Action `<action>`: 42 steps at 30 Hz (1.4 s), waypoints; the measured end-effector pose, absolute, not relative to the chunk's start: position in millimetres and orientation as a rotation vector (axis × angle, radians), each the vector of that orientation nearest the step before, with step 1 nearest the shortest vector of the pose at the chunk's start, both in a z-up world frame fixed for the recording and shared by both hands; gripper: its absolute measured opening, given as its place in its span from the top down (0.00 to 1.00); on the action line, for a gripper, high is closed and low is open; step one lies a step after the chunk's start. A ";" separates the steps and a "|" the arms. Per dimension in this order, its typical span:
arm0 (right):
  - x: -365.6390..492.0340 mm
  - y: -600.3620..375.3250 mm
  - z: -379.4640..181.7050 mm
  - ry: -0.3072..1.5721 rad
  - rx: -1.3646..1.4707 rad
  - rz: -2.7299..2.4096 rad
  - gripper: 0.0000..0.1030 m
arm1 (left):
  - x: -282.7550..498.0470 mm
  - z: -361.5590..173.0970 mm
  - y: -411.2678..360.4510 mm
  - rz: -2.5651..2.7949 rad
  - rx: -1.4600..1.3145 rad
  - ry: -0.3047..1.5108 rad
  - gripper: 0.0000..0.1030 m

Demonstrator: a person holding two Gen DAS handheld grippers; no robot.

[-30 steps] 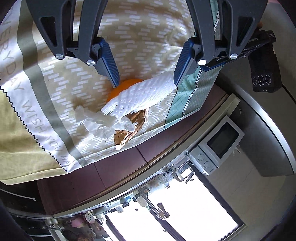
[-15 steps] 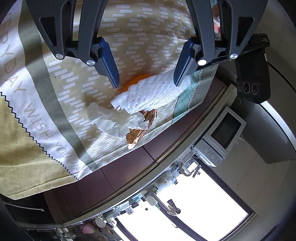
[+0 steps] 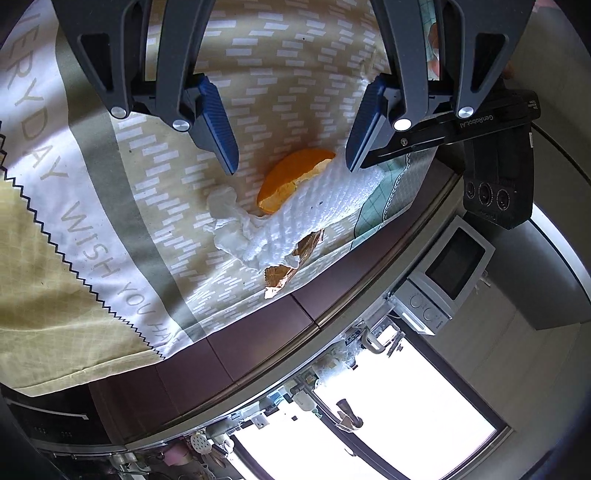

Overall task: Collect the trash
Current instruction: 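Grasp the white foam net with the left gripper while the right gripper grasps the tissue, then carry the foam net and tissue over the teal bin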

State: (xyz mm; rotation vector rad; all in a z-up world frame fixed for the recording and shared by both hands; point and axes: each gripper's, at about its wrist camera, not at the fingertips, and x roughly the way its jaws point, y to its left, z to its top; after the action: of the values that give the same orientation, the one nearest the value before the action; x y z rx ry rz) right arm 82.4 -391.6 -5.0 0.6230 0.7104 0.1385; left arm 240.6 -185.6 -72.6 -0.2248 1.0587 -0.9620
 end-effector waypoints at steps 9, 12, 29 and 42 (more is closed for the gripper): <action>91.4 -410.1 -0.7 0.694 0.588 0.088 0.43 | 238.3 -64.6 -179.0 -0.977 -0.233 1.024 0.56; 96.7 -416.0 0.0 0.690 0.584 0.076 0.43 | 244.1 -67.9 -182.3 -0.959 -0.232 1.039 0.60; 146.1 -412.7 -6.3 0.763 0.498 0.060 0.49 | 220.6 -47.9 -126.1 -0.939 -0.244 0.954 0.94; 158.9 -402.1 -16.5 0.819 0.436 0.034 0.94 | 195.1 -43.6 -26.9 -0.789 -0.262 0.909 0.94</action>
State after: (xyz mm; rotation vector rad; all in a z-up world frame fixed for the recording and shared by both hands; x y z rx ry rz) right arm 158.9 -402.2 -16.5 0.4364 0.8190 0.0336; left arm 195.1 -26.9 -43.6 -0.2622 0.9090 -0.7891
